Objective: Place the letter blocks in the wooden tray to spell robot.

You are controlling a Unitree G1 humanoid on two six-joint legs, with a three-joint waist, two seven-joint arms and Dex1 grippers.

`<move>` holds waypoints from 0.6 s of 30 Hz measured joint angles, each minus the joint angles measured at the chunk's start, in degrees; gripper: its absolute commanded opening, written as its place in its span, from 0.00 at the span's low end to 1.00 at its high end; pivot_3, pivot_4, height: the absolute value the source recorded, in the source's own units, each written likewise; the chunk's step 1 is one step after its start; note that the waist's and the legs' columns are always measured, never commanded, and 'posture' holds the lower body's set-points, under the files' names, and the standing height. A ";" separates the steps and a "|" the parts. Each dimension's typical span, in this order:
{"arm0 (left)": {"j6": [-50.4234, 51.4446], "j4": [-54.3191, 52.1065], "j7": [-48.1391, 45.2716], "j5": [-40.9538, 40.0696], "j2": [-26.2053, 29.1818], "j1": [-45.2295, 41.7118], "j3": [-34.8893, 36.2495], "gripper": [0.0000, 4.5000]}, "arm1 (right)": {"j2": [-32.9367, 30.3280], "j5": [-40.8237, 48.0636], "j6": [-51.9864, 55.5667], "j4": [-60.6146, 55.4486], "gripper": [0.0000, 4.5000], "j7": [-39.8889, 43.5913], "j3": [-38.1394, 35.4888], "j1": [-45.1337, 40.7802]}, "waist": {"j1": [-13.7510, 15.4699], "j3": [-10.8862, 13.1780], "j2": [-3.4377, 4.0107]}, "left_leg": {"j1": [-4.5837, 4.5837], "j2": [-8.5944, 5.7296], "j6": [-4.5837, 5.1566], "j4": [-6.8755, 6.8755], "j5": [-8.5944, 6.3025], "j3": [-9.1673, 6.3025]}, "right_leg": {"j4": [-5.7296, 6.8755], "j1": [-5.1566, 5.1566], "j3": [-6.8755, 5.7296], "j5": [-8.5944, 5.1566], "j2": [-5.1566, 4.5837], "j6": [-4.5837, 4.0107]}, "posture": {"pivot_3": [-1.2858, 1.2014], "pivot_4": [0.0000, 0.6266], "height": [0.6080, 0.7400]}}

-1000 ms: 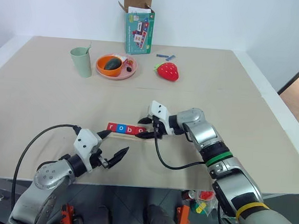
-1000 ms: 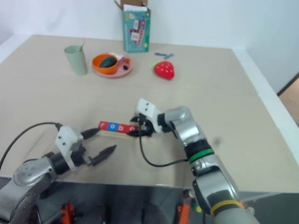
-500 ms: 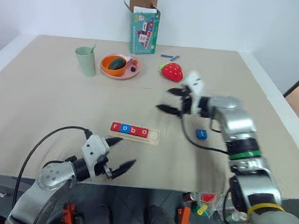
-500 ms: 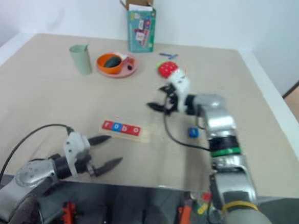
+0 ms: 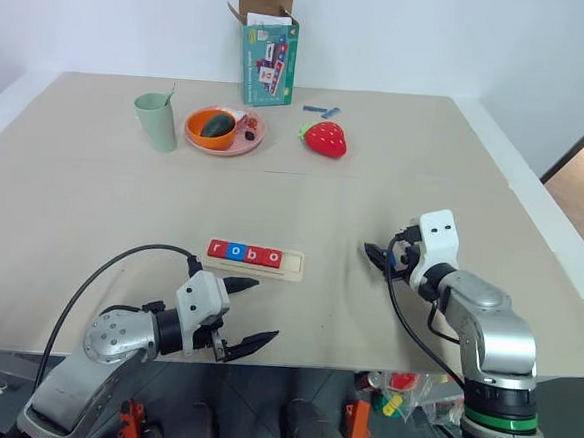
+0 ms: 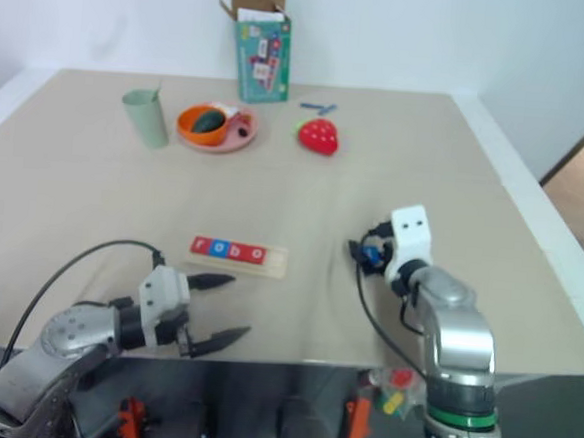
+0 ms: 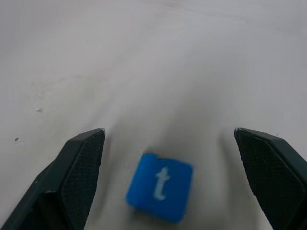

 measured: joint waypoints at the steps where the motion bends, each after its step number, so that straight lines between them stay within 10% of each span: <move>1: -0.02 0.16 -0.26 0.02 0.00 -0.14 0.00 1.00 | 0.36 0.17 0.52 -0.11 0.99 -0.47 0.12 0.28 | 0.00 0.00 0.00 | 0.00 -0.01 0.00 0.02 0.00 0.04 | 0.00 0.00 0.02 0.01 -0.04 0.01 | 0.52 0.24 1.00; 5: -0.46 0.80 -0.80 0.11 0.05 -0.31 -0.02 1.00 | 1.47 0.15 1.49 -1.11 0.99 -3.44 0.69 1.47 | 0.01 -0.01 -0.01 | -0.01 -0.03 0.00 0.03 0.00 0.13 | -0.04 -0.01 0.09 0.03 -0.08 0.06 | 0.52 0.24 1.00; 15: -0.53 1.42 -1.41 0.17 0.02 -0.30 -0.04 1.00 | 4.31 0.39 -0.20 -1.73 0.29 -8.25 1.61 2.49 | 0.04 -0.02 -0.04 | -0.01 -0.01 0.00 0.01 0.00 0.08 | -0.04 0.00 0.03 0.02 -0.07 0.06 | 0.52 0.24 1.00; 18: -0.59 1.49 -1.43 0.27 0.02 -0.25 -0.03 1.00 | 4.60 0.51 -0.36 -2.91 0.28 -8.35 2.19 3.46 | 0.08 -0.03 -0.05 | -0.01 0.00 0.00 0.01 0.00 0.07 | -0.04 0.00 0.03 0.02 -0.06 0.06 | 0.52 0.24 1.00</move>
